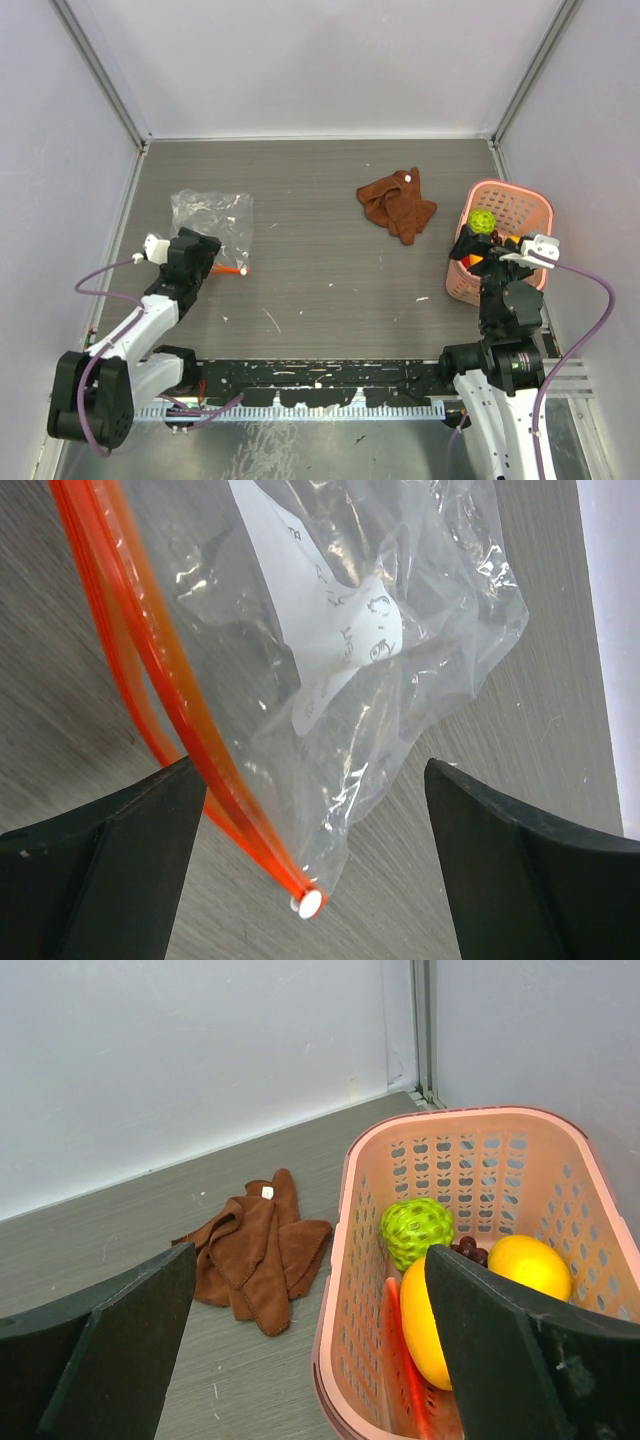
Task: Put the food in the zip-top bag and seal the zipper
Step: Pick up the zipper food storage bag from the bin.
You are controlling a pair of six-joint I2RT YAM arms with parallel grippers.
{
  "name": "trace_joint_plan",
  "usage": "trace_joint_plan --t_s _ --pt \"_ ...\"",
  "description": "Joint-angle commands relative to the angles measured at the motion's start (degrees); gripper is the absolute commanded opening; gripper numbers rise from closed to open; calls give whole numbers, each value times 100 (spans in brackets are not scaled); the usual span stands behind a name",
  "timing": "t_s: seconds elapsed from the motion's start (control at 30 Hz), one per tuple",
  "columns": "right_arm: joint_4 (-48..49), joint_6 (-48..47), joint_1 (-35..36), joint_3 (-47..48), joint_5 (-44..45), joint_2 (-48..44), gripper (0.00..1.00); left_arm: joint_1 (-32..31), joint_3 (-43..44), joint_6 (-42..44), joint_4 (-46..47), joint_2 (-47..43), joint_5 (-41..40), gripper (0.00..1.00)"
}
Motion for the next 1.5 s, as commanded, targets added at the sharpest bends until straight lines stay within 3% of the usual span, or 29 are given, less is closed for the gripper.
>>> trace_joint_plan --t_s 0.0,0.27,0.43,0.73,0.9,1.13,1.47 --pt "278 -95 44 38 -40 -39 100 149 -180 -89 1553 351 122 90" --pt "293 -135 48 22 -150 -27 100 320 -500 -205 2653 907 302 72" --pt "325 -93 50 45 -489 1 100 381 -499 -91 3012 1054 568 48" --pt "361 71 46 196 -1360 391 100 381 -395 285 2733 590 828 14" --pt "408 213 47 308 -1808 768 100 381 134 620 1648 370 1213 0" --pt "618 235 48 399 -2982 1182 100 208 1132 1296 -29 67 1446 0" --pt "1357 548 84 435 -4224 2260 100 -422 2062 1888 -912 3 1797 0"
